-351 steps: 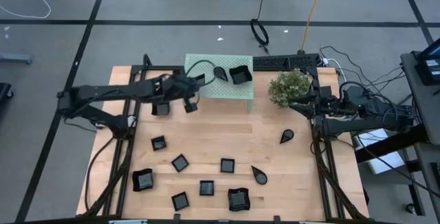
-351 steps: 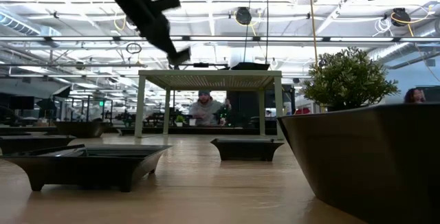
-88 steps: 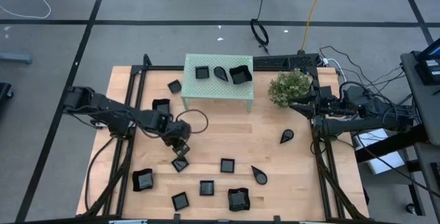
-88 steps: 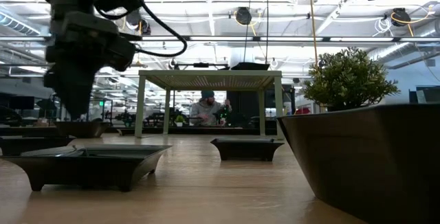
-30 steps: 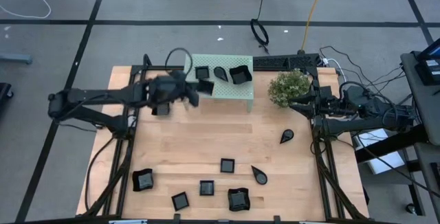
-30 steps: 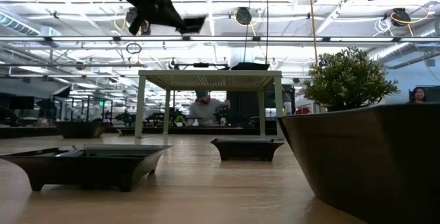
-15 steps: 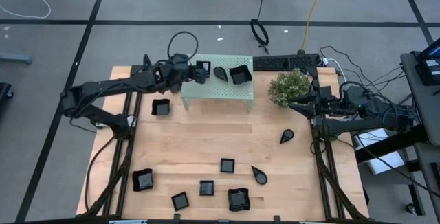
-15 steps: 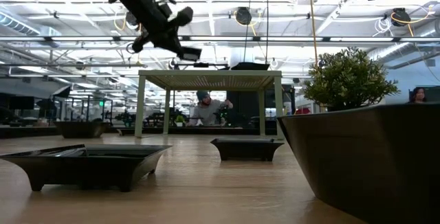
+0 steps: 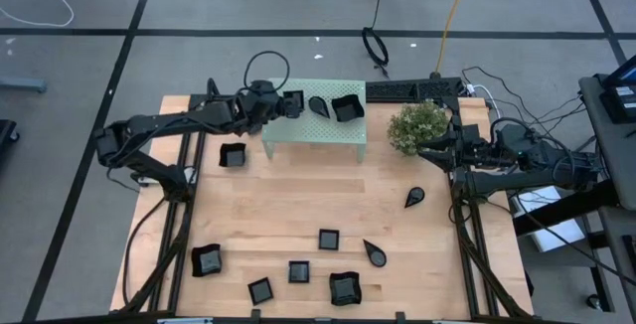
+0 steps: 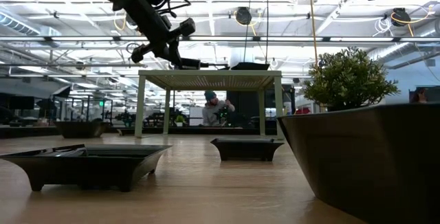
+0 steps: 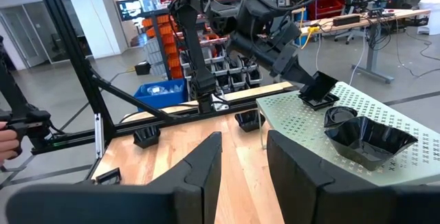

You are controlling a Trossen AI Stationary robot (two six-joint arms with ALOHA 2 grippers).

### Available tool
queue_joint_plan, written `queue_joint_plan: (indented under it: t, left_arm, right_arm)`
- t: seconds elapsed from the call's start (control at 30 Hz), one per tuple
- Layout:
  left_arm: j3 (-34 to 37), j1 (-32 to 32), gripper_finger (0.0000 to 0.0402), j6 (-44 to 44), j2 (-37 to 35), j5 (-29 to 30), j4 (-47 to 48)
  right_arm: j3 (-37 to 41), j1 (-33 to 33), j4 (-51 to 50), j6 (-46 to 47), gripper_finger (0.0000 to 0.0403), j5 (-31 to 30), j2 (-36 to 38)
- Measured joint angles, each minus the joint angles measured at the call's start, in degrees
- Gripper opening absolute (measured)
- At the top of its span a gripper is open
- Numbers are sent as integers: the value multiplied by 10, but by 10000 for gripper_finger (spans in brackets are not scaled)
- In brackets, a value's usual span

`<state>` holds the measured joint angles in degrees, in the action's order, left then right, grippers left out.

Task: Pick & Place Mini shaped plates
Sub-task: Stack the black square plate on top of the other black square plate on the shelf

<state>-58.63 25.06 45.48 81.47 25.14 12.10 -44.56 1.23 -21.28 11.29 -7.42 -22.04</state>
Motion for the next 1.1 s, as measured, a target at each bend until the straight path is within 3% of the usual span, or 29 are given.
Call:
queue_joint_plan:
  t: [0.87,0.97,1.1]
  left_arm:
    - [0,2,26,8,0,4,20]
    - [0,5,45,7,0,4,1]
    - [0,6,99,-10,0,1,-17]
  right_arm:
    - [0,0,0,0,105,0,0]
    - [0,0,0,0,105,0,0]
    - [0,0,0,0,105,0,0]
